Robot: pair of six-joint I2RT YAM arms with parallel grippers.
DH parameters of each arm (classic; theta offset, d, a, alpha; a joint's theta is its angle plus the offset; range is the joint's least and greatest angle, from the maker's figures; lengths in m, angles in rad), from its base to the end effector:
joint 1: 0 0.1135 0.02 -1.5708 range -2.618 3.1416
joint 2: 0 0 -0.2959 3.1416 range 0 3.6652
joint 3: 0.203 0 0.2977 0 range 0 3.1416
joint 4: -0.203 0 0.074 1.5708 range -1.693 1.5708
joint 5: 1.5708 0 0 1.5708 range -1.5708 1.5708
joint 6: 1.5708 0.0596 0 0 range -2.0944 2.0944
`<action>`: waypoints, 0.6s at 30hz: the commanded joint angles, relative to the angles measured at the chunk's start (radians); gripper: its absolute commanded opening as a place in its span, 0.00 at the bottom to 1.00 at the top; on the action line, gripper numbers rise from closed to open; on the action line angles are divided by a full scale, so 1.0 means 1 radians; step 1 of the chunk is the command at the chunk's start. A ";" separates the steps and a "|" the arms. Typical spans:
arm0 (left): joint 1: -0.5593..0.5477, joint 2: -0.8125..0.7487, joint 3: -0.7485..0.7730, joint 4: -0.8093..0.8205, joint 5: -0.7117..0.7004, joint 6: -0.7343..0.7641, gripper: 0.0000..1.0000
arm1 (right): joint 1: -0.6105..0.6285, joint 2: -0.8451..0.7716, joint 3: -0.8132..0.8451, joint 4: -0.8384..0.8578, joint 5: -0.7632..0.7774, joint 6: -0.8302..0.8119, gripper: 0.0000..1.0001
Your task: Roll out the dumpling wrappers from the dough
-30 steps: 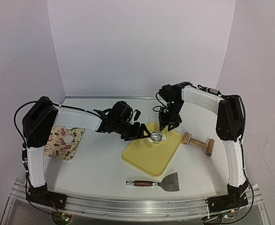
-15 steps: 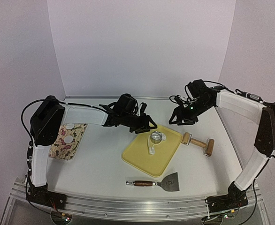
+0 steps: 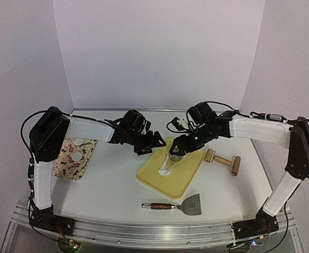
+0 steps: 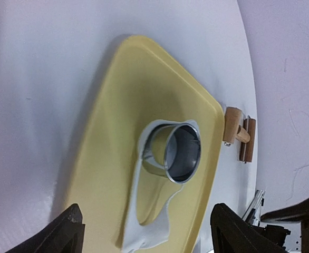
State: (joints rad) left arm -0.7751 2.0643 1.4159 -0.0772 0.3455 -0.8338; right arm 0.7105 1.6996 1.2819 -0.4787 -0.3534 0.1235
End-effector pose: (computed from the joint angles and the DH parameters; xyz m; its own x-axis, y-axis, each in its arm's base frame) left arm 0.3617 -0.3826 0.1595 -0.9402 -0.0543 -0.3364 0.2131 0.6764 -0.7050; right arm 0.3125 0.2961 0.2420 -0.6831 -0.4353 -0.5864 -0.6969 0.6287 0.3452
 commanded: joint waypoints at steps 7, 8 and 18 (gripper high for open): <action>0.071 -0.200 -0.130 -0.061 -0.142 0.025 0.93 | 0.136 0.222 0.119 0.007 0.093 -0.161 0.65; 0.075 -0.210 -0.139 -0.066 -0.150 0.027 0.93 | 0.140 0.243 0.134 0.002 0.100 -0.171 0.65; 0.086 -0.269 -0.194 -0.091 -0.183 0.034 0.97 | 0.164 0.399 0.233 -0.060 0.170 -0.238 0.63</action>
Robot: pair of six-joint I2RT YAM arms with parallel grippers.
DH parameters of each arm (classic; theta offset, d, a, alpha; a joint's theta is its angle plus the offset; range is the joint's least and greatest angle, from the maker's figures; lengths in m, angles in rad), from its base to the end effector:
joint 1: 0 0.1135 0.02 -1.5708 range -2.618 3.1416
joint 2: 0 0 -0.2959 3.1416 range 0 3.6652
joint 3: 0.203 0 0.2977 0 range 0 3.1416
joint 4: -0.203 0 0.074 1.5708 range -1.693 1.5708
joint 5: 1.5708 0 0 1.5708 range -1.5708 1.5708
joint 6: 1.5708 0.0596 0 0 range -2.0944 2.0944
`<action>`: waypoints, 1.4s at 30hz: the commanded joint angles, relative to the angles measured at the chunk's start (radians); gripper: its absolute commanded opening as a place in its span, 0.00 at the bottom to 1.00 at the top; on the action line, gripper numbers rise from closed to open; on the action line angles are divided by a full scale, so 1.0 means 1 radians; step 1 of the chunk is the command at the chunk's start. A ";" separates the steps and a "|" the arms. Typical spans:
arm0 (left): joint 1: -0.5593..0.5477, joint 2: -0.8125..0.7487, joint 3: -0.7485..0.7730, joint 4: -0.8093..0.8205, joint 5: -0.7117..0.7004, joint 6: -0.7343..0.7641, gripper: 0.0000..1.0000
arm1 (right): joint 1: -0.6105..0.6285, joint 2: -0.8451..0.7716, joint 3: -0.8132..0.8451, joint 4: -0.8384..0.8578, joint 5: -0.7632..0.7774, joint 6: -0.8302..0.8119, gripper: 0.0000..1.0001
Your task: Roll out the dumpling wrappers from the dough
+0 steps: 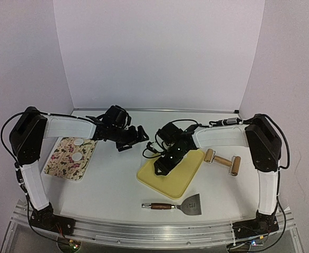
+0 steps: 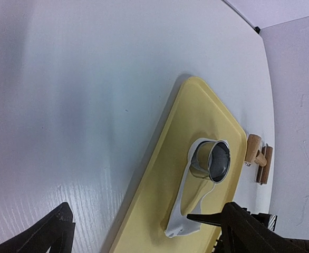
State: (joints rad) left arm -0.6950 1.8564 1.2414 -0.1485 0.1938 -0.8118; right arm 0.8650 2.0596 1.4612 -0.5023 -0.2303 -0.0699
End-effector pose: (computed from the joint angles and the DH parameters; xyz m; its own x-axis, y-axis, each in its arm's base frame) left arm 0.3551 -0.3110 0.1866 -0.8989 -0.1774 -0.4005 0.1207 0.7786 -0.6158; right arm 0.3097 0.3844 0.1424 -0.5204 -0.7155 -0.4661 -0.8465 0.5041 0.1714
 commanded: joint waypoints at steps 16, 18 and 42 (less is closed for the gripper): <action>0.008 -0.092 -0.032 -0.043 -0.062 0.030 0.98 | 0.026 0.098 0.082 -0.074 0.124 -0.053 0.14; 0.008 -0.095 -0.027 -0.052 -0.068 0.040 0.99 | 0.026 0.091 0.098 -0.074 0.126 -0.029 0.04; -0.036 0.039 0.076 -0.025 0.040 0.088 0.96 | -0.169 -0.097 0.184 -0.083 0.144 0.266 0.00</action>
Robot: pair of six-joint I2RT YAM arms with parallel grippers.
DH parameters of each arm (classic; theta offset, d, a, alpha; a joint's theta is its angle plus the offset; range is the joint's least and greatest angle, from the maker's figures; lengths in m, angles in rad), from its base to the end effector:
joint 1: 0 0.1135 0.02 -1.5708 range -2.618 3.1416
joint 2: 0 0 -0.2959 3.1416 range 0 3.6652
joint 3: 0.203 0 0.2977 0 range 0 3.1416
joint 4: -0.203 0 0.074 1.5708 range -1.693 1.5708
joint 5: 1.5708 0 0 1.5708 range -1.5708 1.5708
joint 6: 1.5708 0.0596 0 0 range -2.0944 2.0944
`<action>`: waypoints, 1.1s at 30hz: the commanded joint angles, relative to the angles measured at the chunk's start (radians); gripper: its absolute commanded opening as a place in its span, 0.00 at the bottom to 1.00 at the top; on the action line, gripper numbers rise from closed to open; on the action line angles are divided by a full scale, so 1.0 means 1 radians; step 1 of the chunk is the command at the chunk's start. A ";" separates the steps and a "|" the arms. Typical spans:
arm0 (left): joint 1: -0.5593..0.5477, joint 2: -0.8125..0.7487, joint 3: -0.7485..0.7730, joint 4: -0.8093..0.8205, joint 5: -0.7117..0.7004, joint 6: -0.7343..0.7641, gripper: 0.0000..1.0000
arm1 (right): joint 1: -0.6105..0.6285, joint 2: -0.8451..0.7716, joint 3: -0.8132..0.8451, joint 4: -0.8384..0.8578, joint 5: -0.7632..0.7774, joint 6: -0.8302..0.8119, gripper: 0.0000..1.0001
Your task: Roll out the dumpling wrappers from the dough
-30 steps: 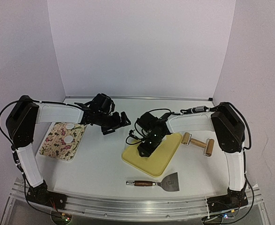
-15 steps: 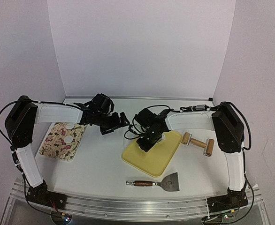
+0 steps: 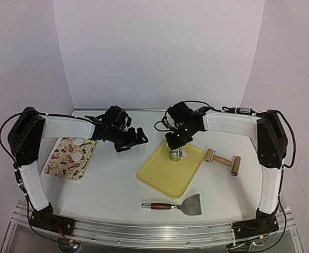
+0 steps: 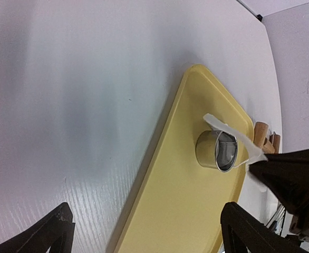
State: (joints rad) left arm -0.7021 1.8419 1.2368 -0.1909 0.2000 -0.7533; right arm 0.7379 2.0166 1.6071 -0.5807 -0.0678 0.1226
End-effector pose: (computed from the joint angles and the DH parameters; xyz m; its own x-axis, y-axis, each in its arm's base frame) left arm 0.3480 -0.3099 0.1875 -0.9035 -0.1138 -0.4132 0.1659 0.7960 -0.5821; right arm 0.3762 0.3475 0.2078 -0.6994 -0.4710 -0.5375 -0.6178 0.7766 0.1233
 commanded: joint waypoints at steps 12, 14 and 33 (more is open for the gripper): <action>-0.131 0.303 0.362 -0.020 0.118 0.055 0.93 | -0.154 -0.107 -0.056 -0.005 0.097 0.173 0.00; -0.134 0.339 0.398 -0.020 0.130 0.053 0.92 | -0.166 -0.121 -0.082 -0.005 0.102 0.181 0.00; -0.134 0.411 0.506 -0.091 0.029 0.108 0.86 | -0.182 -0.173 -0.151 -0.026 0.175 0.226 0.00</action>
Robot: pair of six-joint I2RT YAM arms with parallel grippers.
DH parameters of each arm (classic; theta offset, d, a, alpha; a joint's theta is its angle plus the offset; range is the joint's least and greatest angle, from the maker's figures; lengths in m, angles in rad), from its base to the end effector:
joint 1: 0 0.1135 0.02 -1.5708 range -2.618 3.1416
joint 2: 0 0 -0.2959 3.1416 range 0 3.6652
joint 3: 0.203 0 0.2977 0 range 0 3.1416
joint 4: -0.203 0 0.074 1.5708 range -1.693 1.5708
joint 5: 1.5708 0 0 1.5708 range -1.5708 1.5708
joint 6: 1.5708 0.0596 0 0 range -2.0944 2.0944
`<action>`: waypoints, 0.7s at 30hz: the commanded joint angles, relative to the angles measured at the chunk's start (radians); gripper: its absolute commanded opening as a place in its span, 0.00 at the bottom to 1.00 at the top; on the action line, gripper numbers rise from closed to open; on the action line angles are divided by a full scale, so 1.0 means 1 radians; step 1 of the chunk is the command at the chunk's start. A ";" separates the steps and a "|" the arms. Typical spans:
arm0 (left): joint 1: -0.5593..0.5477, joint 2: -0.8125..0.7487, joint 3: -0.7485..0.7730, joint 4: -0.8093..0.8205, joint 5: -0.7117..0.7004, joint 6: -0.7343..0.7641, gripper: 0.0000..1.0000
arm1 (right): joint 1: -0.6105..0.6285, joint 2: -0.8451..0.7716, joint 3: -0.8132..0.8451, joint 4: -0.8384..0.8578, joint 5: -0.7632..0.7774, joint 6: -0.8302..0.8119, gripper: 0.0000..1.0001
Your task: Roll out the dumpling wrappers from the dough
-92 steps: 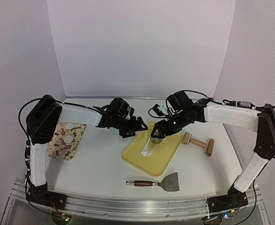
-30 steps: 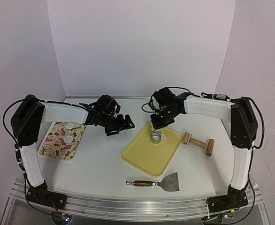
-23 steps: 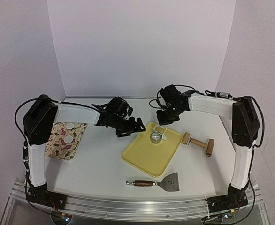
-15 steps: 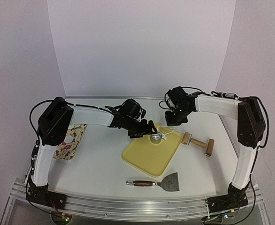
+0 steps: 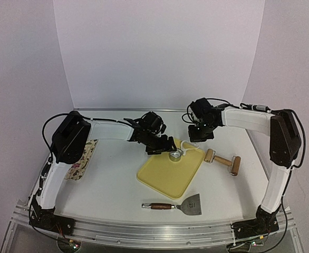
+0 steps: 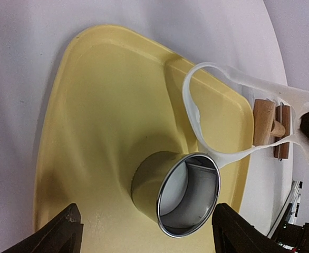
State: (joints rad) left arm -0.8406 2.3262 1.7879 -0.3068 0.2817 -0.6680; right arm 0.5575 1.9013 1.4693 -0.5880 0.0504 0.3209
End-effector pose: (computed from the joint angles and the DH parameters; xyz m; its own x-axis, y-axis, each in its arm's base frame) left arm 0.3819 -0.4514 0.1328 -0.9112 0.1258 -0.3922 0.3494 0.7403 -0.5743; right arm 0.4054 0.2492 0.2120 -0.8458 -0.1561 -0.5102 -0.2521 0.9597 0.1243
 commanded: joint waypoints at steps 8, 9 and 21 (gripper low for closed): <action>0.006 -0.165 -0.159 0.054 -0.082 0.015 0.90 | -0.007 -0.102 -0.058 -0.089 0.113 0.084 0.00; 0.007 -0.173 -0.171 0.058 -0.082 0.011 0.90 | -0.007 -0.112 -0.067 -0.089 0.103 0.079 0.00; 0.006 -0.220 -0.197 0.084 -0.064 -0.006 0.93 | -0.006 -0.065 0.011 -0.087 -0.140 -0.039 0.35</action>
State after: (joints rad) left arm -0.8385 2.1736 1.5795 -0.2478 0.2242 -0.6628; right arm 0.5529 1.8297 1.4102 -0.6724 -0.0179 0.3252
